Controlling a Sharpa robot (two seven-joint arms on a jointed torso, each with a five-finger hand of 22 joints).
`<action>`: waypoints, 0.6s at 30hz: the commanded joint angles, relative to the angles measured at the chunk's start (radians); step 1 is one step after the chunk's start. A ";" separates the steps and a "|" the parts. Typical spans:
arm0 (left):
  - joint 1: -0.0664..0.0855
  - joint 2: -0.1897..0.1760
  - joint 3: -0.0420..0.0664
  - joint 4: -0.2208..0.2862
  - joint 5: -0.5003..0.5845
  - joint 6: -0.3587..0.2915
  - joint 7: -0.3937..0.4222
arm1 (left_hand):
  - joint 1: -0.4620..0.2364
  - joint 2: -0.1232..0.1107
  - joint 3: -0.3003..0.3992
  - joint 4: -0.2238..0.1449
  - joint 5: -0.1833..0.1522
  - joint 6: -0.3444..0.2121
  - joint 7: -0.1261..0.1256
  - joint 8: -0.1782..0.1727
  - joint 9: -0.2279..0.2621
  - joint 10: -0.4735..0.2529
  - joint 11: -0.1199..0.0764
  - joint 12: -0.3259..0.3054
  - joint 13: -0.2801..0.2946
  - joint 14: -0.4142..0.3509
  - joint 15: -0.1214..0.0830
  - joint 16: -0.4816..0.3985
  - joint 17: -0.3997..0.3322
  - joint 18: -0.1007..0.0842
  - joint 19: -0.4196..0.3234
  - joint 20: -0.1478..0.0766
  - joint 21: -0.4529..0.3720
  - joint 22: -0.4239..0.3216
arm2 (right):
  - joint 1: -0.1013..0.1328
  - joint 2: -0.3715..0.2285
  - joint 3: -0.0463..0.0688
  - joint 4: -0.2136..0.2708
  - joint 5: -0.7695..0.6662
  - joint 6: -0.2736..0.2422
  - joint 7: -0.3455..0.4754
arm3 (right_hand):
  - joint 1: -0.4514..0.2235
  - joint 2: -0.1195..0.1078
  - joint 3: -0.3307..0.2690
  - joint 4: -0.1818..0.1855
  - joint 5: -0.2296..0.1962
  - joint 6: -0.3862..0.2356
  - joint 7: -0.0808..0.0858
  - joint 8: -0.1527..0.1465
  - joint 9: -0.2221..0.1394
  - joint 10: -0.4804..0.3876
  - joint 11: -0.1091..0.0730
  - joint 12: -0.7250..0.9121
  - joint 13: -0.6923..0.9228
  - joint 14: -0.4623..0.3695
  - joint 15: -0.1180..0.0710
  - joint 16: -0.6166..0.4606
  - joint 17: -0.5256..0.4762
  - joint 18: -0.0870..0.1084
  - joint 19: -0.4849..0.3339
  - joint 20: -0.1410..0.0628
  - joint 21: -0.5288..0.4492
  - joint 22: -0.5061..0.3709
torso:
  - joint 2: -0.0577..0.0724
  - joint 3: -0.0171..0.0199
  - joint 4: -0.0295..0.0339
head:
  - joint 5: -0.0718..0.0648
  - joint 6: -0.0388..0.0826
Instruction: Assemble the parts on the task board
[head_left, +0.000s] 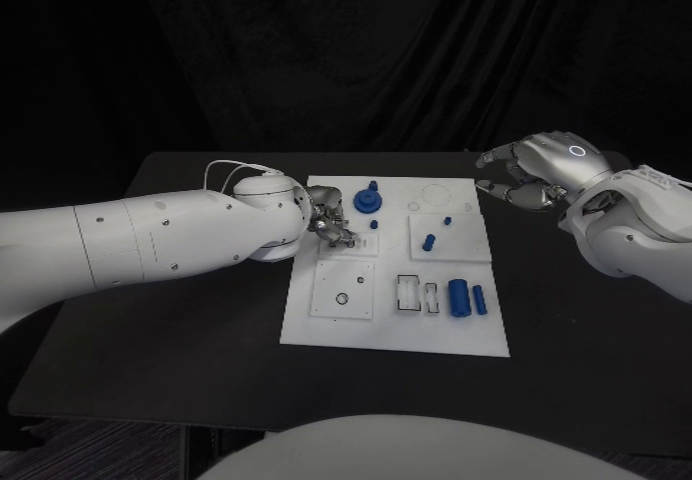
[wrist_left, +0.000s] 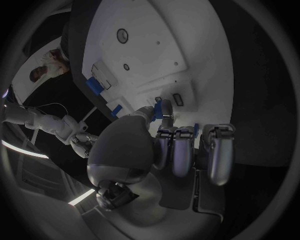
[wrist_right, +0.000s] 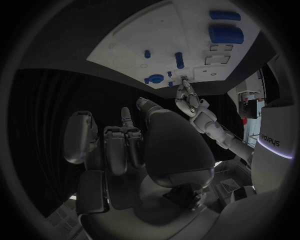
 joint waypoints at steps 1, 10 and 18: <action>-0.002 0.002 0.001 0.004 0.031 -0.023 -0.023 | -0.008 -0.006 0.009 0.000 0.005 0.015 -0.006 -0.004 0.002 0.102 -0.006 -0.004 0.263 0.106 -0.006 0.003 0.263 -0.001 0.051 -0.009 -0.002 0.197 | 0.000 0.001 0.001 0.000 -0.001 0.018 -0.028 | 0.010 -0.002 0.006 -0.001 0.004 0.006 0.000 -0.007 -0.001 0.108 0.005 0.003 0.263 0.105 0.002 0.003 0.263 0.007 -0.007 -0.001 -0.007 0.171 | 0.001 -0.0012 -0.0025 | 0.003 0.000; -0.002 0.010 0.001 -0.005 0.032 -0.017 -0.030 | -0.016 -0.007 0.019 0.003 0.004 0.015 -0.006 -0.007 0.005 0.102 -0.006 -0.004 0.263 0.106 -0.006 0.003 0.263 -0.001 0.050 -0.010 -0.003 0.196 | 0.000 0.002 0.001 0.000 -0.001 0.031 -0.036 | 0.017 0.001 0.013 -0.008 0.004 0.009 0.001 -0.008 -0.004 0.108 0.005 0.003 0.263 0.105 0.002 0.003 0.263 0.009 -0.010 -0.001 -0.014 0.169 | 0.002 0.0000 -0.0028 | 0.007 0.000; -0.006 0.018 0.001 -0.013 0.032 -0.017 -0.026 | -0.017 -0.007 0.022 0.003 0.004 0.014 -0.006 -0.008 0.006 0.102 -0.006 -0.004 0.263 0.106 -0.006 0.003 0.263 -0.001 0.049 -0.010 -0.004 0.195 | 0.000 0.001 0.001 0.001 -0.001 0.041 -0.044 | 0.021 0.002 0.016 -0.012 0.004 0.011 0.001 -0.009 -0.006 0.108 0.005 0.003 0.263 0.105 0.002 0.003 0.263 0.010 -0.014 -0.001 -0.022 0.167 | 0.002 0.0001 -0.0018 | 0.005 0.000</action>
